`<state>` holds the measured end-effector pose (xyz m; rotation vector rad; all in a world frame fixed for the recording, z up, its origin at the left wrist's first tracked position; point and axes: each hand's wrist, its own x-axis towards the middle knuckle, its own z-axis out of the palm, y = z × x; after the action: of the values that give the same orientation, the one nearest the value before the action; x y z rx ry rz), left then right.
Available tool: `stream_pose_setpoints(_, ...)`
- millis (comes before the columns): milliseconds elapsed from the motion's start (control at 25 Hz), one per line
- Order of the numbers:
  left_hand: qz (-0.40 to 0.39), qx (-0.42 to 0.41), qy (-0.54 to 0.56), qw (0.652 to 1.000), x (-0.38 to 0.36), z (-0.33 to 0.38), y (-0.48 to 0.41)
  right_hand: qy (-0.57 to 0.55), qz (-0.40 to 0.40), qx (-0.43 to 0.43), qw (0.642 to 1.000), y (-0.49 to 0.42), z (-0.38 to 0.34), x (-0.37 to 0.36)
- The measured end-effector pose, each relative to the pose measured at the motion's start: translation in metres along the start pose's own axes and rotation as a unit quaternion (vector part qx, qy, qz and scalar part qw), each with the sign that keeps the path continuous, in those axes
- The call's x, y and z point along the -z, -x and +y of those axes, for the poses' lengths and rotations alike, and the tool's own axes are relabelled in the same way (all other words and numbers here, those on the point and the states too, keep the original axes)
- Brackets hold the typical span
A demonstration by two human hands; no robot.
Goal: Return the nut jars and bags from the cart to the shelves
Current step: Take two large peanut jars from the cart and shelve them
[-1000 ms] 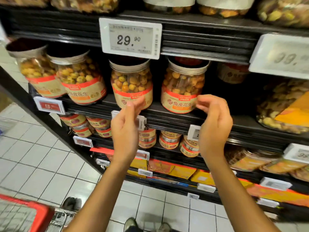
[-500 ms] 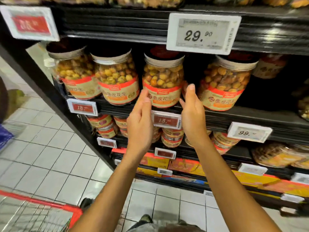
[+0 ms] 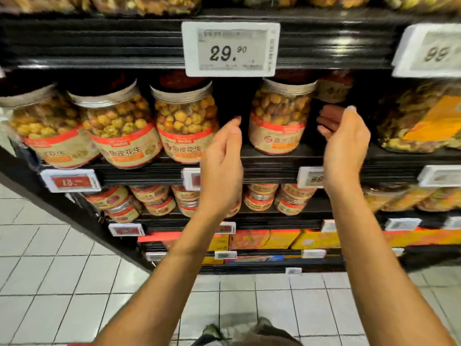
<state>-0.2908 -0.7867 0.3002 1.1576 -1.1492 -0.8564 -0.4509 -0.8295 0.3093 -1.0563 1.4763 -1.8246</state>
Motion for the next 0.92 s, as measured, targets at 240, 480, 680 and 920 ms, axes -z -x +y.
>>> stream_pose_setpoints(240,-0.001,0.036,-0.011,0.999,-0.037,-0.007,-0.018,0.142,-0.175,-0.043,0.973,-0.019,0.014,-0.007)
stream_pose_setpoints(480,0.117,0.05,-0.058,0.99,-0.021,-0.01,0.005,0.017,-0.311,-0.079,0.947,-0.005,0.019,-0.016)
stream_pose_setpoints(680,0.188,0.043,-0.075,0.978,-0.014,0.004,0.021,0.065,-0.299,-0.04,0.951,0.0,0.005,-0.016)
stream_pose_setpoints(920,0.23,0.114,0.058,0.965,0.048,0.003,0.132,-0.036,-0.373,-0.028,0.927,0.13,0.01,0.01)
